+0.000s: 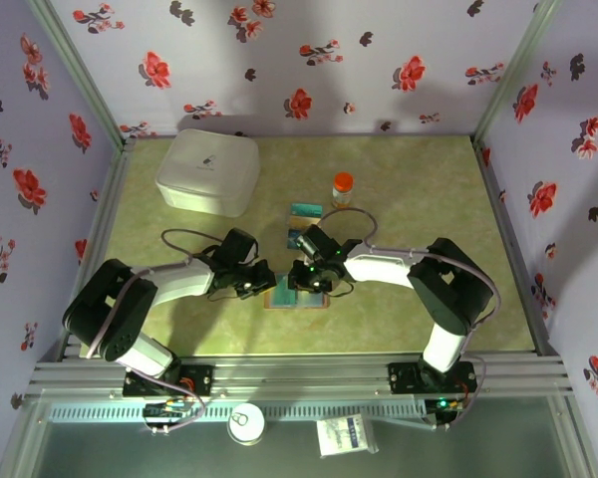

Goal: Take the credit cards out of the card holder

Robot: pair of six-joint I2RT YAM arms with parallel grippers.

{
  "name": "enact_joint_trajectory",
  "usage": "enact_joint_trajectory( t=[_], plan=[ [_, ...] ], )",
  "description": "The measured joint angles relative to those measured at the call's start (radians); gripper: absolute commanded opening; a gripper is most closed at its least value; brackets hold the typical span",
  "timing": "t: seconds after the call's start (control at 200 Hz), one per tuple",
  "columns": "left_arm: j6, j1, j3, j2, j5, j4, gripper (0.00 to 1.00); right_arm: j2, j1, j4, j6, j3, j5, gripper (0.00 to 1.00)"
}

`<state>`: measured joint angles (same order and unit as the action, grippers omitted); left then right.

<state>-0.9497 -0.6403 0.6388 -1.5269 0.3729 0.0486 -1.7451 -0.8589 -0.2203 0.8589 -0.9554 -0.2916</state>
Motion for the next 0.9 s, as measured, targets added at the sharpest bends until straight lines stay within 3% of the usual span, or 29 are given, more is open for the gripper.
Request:
enact_joint_trajectory(
  t=[0.425,0.655,0.9],
  plan=[
    [0.011,0.0,0.001,0.019,-0.007,0.043,0.08,0.028,-0.006,-0.003,-0.002,0.0,-0.001,0.24],
    [0.014,0.0,0.001,0.019,-0.007,0.047,0.0,0.028,-0.01,0.04,-0.002,0.0,-0.029,0.24],
    [0.015,0.0,0.001,0.019,-0.007,0.049,0.0,0.005,-0.013,0.068,0.0,0.0,-0.056,0.24]
  ],
)
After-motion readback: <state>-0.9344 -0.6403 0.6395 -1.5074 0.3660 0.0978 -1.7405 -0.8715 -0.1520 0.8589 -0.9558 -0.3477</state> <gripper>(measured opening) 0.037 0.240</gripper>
